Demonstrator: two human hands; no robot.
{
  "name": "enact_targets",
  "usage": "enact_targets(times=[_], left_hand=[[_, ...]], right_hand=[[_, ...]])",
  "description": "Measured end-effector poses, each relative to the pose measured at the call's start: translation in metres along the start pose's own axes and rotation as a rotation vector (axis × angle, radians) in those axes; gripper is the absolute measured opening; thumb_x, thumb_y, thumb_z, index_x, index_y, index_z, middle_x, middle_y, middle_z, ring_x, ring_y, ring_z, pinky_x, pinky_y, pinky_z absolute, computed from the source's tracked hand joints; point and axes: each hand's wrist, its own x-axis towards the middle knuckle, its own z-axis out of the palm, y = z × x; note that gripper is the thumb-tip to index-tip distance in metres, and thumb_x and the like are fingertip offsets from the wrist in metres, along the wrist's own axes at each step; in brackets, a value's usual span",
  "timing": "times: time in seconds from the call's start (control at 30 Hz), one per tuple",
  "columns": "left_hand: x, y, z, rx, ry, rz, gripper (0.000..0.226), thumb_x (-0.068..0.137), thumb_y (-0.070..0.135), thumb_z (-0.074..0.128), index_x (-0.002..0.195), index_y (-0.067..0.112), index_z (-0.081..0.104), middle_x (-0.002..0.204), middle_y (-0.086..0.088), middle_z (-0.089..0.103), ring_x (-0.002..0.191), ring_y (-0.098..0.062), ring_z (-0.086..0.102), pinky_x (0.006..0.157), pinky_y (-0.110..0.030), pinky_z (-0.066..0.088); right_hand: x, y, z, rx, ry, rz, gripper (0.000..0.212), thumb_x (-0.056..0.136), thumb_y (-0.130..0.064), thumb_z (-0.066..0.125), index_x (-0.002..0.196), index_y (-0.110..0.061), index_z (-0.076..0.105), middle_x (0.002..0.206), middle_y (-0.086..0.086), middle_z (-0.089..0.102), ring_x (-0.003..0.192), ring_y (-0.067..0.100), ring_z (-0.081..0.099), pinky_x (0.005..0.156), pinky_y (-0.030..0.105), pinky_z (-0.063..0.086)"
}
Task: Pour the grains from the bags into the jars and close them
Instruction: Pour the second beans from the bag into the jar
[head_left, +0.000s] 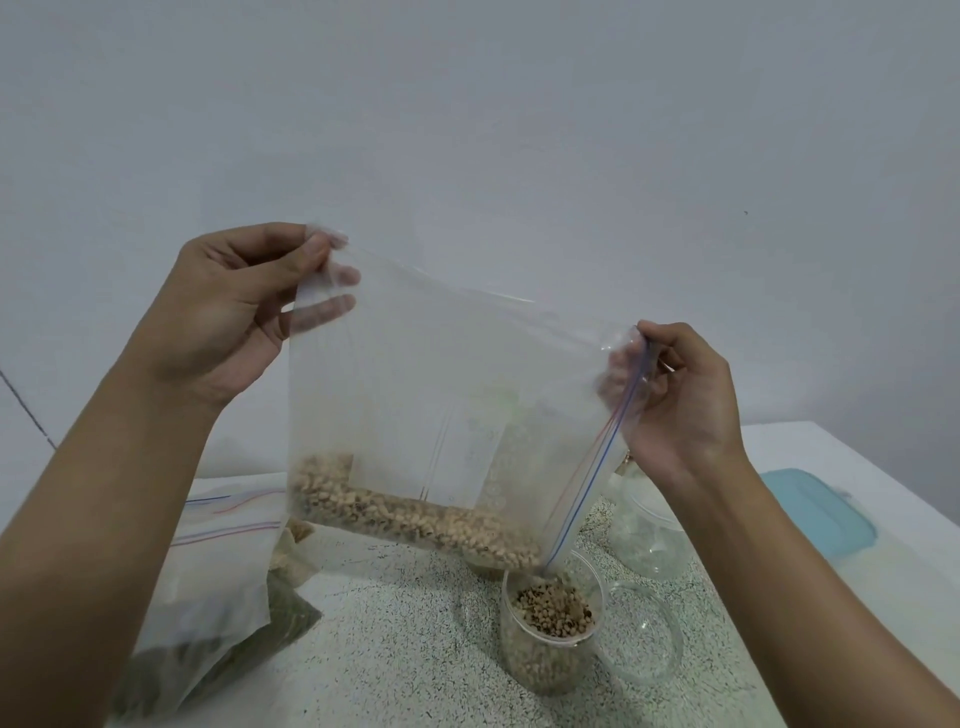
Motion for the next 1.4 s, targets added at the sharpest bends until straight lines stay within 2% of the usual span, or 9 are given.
enact_targets(times=[0.57, 0.8, 0.93, 1.03, 1.2, 1.4], left_hand=[[-0.004, 0.01, 0.003, 0.025, -0.012, 0.039, 0.021, 0.088, 0.016, 0.062, 0.08, 0.02, 0.081, 0.09, 0.003, 0.073, 0.084, -0.013, 0.073, 0.074, -0.028, 0.061], [-0.005, 0.011, -0.002, 0.044, -0.004, 0.054, 0.019, 0.089, 0.016, 0.062, 0.083, 0.019, 0.08, 0.087, 0.002, 0.073, 0.085, -0.015, 0.072, 0.073, -0.028, 0.061], [-0.004, 0.012, -0.004, 0.054, 0.021, 0.054, 0.013, 0.092, 0.014, 0.06, 0.095, 0.009, 0.072, 0.086, 0.003, 0.073, 0.084, -0.015, 0.072, 0.074, -0.028, 0.061], [-0.003, 0.012, -0.005, 0.055, 0.03, 0.054, 0.014, 0.092, 0.014, 0.06, 0.097, 0.006, 0.071, 0.086, 0.004, 0.073, 0.084, -0.015, 0.072, 0.073, -0.028, 0.061], [-0.003, 0.012, -0.006, 0.057, 0.038, 0.055, 0.036, 0.095, 0.011, 0.058, 0.126, -0.006, 0.056, 0.086, 0.005, 0.073, 0.085, -0.014, 0.072, 0.074, -0.028, 0.061], [-0.004, 0.013, -0.006, 0.054, 0.049, 0.038, 0.039, 0.094, 0.012, 0.058, 0.128, -0.007, 0.055, 0.086, 0.005, 0.073, 0.085, -0.014, 0.072, 0.075, -0.028, 0.061]], right_hand=[[-0.013, -0.002, 0.0, 0.046, -0.004, 0.069, 0.028, 0.088, -0.007, 0.058, 0.062, -0.015, 0.056, 0.067, -0.002, 0.053, 0.057, 0.011, 0.054, 0.053, 0.021, 0.038], [-0.015, 0.004, -0.001, 0.002, -0.01, 0.061, 0.042, 0.093, -0.009, 0.057, 0.052, -0.017, 0.061, 0.057, -0.003, 0.056, 0.054, 0.009, 0.051, 0.052, 0.019, 0.038], [-0.014, 0.006, 0.001, 0.002, -0.019, 0.058, 0.04, 0.092, -0.009, 0.058, 0.053, -0.017, 0.06, 0.058, -0.003, 0.055, 0.054, 0.009, 0.051, 0.052, 0.019, 0.038], [-0.012, 0.006, 0.003, 0.016, -0.02, 0.054, 0.038, 0.092, -0.008, 0.058, 0.055, -0.016, 0.059, 0.061, -0.003, 0.054, 0.054, 0.009, 0.053, 0.051, 0.019, 0.038], [-0.011, 0.006, 0.005, 0.006, -0.023, 0.056, 0.039, 0.093, -0.008, 0.057, 0.054, -0.016, 0.059, 0.057, -0.003, 0.055, 0.053, 0.01, 0.05, 0.05, 0.019, 0.038], [-0.009, 0.006, 0.005, -0.001, -0.025, 0.053, 0.04, 0.093, -0.009, 0.058, 0.054, -0.016, 0.059, 0.057, -0.002, 0.056, 0.053, 0.01, 0.049, 0.053, 0.02, 0.038]])
